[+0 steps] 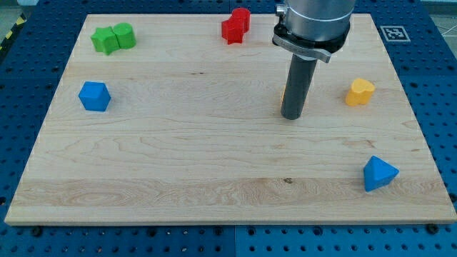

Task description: Push yellow hexagon to the left side of the yellow heart

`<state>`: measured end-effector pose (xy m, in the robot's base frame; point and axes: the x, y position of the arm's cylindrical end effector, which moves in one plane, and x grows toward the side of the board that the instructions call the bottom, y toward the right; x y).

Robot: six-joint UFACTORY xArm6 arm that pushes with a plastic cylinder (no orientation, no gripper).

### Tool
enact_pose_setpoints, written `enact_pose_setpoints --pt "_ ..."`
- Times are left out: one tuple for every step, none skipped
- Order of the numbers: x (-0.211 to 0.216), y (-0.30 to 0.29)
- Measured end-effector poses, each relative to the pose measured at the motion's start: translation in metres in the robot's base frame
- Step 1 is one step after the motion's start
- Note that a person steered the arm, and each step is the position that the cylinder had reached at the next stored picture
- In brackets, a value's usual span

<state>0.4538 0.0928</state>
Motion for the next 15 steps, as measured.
enact_pose_setpoints --pt "-0.013 -0.002" --pt "-0.030 -0.004" --pt "-0.035 -0.014" --pt "-0.044 -0.032" --pt "-0.057 -0.026" --pt "-0.062 -0.016" --pt "-0.062 -0.005" --pt "-0.062 0.008" --pt "-0.062 0.022" --pt "-0.050 0.029" --pt "-0.040 0.038" --pt "-0.040 0.048" --pt "-0.040 0.050" --pt "-0.040 0.051" --pt "-0.040 0.055"
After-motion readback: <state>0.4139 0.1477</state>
